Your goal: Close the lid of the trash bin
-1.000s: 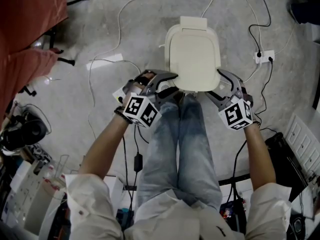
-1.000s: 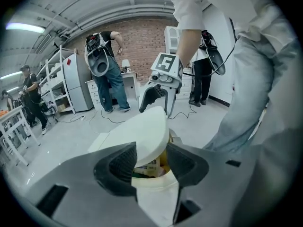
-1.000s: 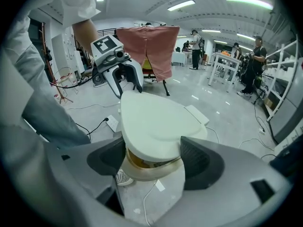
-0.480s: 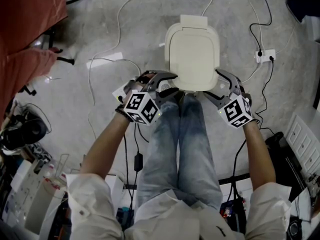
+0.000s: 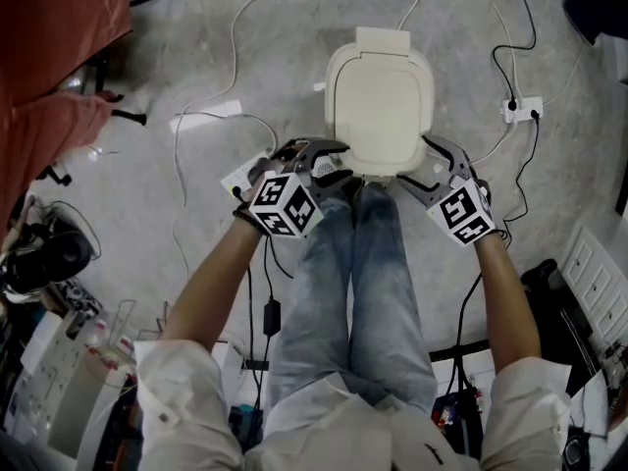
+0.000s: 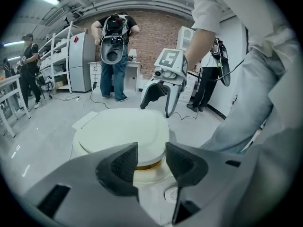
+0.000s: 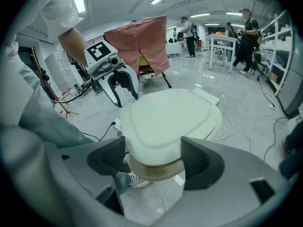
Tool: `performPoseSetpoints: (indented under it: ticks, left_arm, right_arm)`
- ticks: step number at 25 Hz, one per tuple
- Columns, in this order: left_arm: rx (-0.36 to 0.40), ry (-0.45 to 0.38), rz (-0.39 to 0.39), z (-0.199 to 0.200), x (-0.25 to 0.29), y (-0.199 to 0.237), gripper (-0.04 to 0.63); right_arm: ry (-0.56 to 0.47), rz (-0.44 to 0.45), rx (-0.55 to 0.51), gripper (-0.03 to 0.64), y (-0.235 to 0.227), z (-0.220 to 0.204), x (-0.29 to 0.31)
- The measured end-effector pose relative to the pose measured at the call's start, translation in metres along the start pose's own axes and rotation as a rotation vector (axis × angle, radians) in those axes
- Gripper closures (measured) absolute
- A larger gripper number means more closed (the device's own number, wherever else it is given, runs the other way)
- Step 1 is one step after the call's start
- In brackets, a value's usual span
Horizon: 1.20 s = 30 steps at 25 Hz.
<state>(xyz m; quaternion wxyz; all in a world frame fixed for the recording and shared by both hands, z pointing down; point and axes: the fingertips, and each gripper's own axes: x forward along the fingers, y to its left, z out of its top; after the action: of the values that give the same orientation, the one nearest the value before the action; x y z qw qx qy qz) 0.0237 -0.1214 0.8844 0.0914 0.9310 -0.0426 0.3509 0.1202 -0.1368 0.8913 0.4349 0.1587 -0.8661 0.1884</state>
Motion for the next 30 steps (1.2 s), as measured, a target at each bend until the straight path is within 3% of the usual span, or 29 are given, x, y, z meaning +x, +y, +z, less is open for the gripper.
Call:
performPoseSetpoints:
  ticks: [4, 7, 10, 23, 30]
  left_arm:
    - [-0.066, -0.007, 0.016, -0.003, 0.002, 0.003, 0.416]
    - [-0.106, -0.018, 0.049, -0.002, 0.004, 0.008, 0.479]
    - [-0.112, 0.001, 0.074, -0.001, 0.010, 0.013, 0.493]
    - [-0.077, 0.095, 0.102, -0.011, 0.023, 0.011, 0.546]
    - [-0.091, 0.132, 0.109, -0.015, 0.026, 0.013, 0.560]
  right_arm:
    - [-0.025, -0.031, 0.095, 0.288, -0.006, 0.003, 0.004]
    - [-0.022, -0.048, 0.114, 0.302, -0.008, 0.002, 0.006]
    - [-0.018, -0.069, 0.126, 0.325, -0.012, 0.001, 0.007]
    - [0.067, -0.117, 0.022, 0.391, -0.006, -0.003, 0.019]
    - [0.099, -0.127, -0.071, 0.466, 0.004, -0.004, 0.024]
